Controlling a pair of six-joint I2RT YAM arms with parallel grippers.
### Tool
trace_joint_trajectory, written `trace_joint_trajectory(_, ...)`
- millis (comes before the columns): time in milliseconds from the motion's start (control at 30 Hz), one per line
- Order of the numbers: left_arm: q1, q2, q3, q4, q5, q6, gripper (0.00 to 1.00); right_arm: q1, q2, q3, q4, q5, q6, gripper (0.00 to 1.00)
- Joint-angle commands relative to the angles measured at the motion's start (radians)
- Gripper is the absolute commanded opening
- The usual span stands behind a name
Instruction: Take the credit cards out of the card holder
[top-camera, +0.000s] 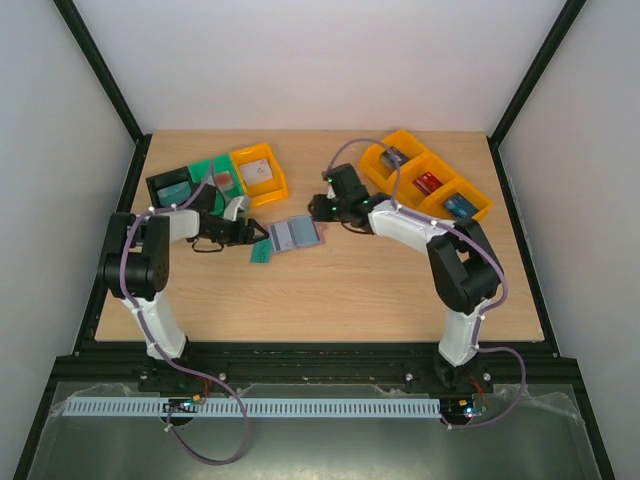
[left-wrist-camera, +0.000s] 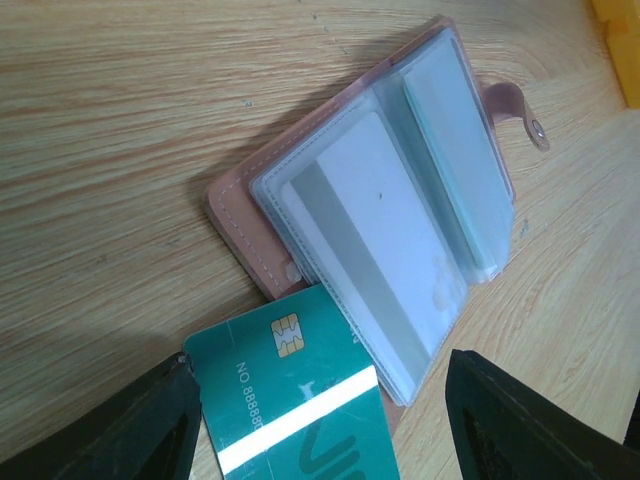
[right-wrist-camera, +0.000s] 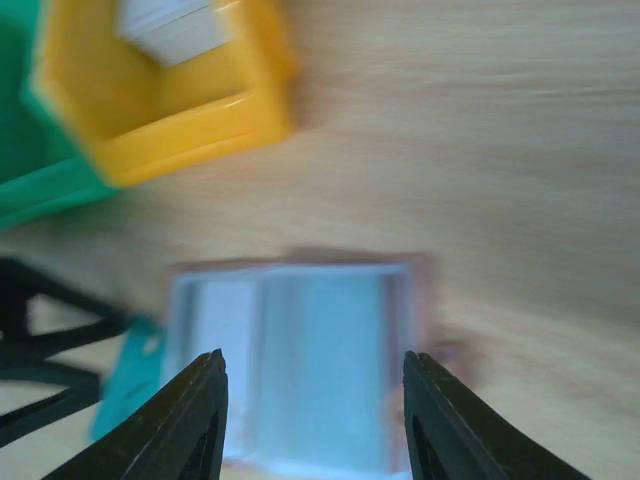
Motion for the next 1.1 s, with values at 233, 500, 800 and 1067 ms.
trace_joint_trajectory(233, 0.040, 0.033, -0.089, -0.071, -0.008, -0.052, 0.69, 0.171, 0.051, -0.061, 0.277, -0.216, 0.327, 0.44)
trace_joint_trajectory(500, 0.064, 0.056, -0.124, -0.043, 0.001, -0.100, 0.69, 0.199, 0.038, -0.229, 0.470, -0.227, 0.593, 0.41)
trace_joint_trajectory(800, 0.077, 0.060, -0.151, -0.011, -0.011, -0.136, 0.69, 0.224, 0.133, -0.210, 0.491, -0.260, 0.629, 0.41)
trace_joint_trajectory(1067, 0.079, 0.051, -0.182, 0.002, 0.000, -0.169, 0.68, 0.224, 0.205, -0.130, 0.460, -0.301, 0.628, 0.42)
